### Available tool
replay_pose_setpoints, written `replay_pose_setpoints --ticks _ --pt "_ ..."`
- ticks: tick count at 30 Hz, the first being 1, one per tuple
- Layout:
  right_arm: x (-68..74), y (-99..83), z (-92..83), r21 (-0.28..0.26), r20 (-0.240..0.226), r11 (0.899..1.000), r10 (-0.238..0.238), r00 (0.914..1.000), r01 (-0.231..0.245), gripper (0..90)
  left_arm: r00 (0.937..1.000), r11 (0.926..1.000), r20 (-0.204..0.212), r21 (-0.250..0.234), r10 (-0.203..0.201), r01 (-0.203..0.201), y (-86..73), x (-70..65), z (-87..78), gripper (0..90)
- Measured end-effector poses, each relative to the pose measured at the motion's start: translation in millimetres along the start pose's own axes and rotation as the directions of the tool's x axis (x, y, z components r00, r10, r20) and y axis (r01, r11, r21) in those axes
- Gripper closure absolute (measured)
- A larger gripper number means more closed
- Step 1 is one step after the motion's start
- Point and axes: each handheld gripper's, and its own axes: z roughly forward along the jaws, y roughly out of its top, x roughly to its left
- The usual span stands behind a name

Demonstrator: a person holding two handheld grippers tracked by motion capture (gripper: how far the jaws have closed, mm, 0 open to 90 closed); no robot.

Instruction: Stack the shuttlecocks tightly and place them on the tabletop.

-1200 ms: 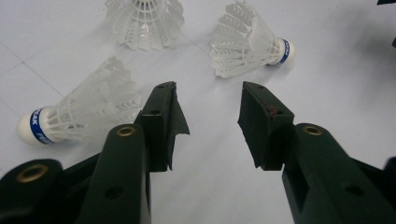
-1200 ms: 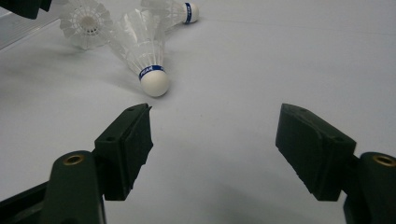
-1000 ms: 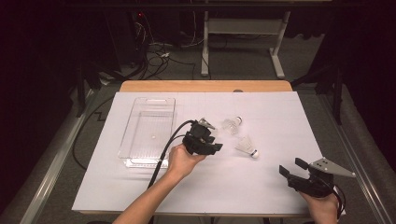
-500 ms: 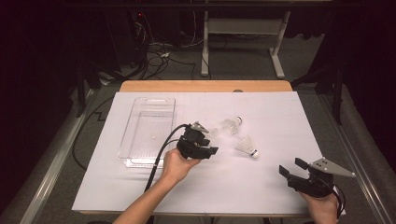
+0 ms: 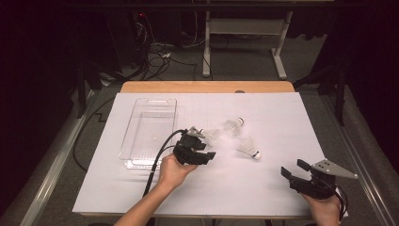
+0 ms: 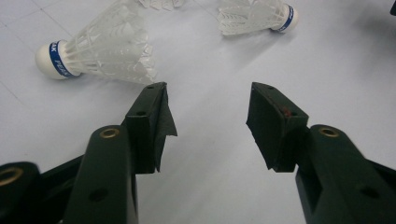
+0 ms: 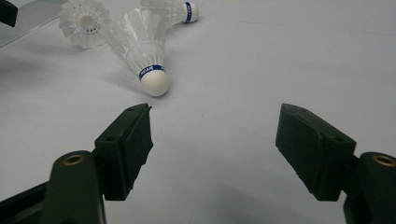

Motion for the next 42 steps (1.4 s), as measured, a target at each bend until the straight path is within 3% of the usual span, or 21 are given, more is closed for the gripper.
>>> replay_pose_setpoints --ticks 21,34,42 --pt "0.2 0.0 0.2 0.002 0.003 1.000 0.001 1.0000 -0.001 27.3 0.9992 0.9994 -0.030 -0.026 -0.025 0.024 -29.3 3.0 -12.6 41.7" --pt "0.0 0.0 0.1 0.002 0.003 1.000 0.003 1.0000 -0.003 27.3 0.9988 0.9989 -0.046 -0.043 -0.019 0.017 -44.5 -0.6 -21.1 41.0" --pt "0.0 0.1 0.2 0.003 0.002 1.000 0.004 1.0000 -0.004 27.3 0.9986 0.9979 -0.052 -0.064 0.005 -0.008 -55.8 -6.3 -27.4 41.5"
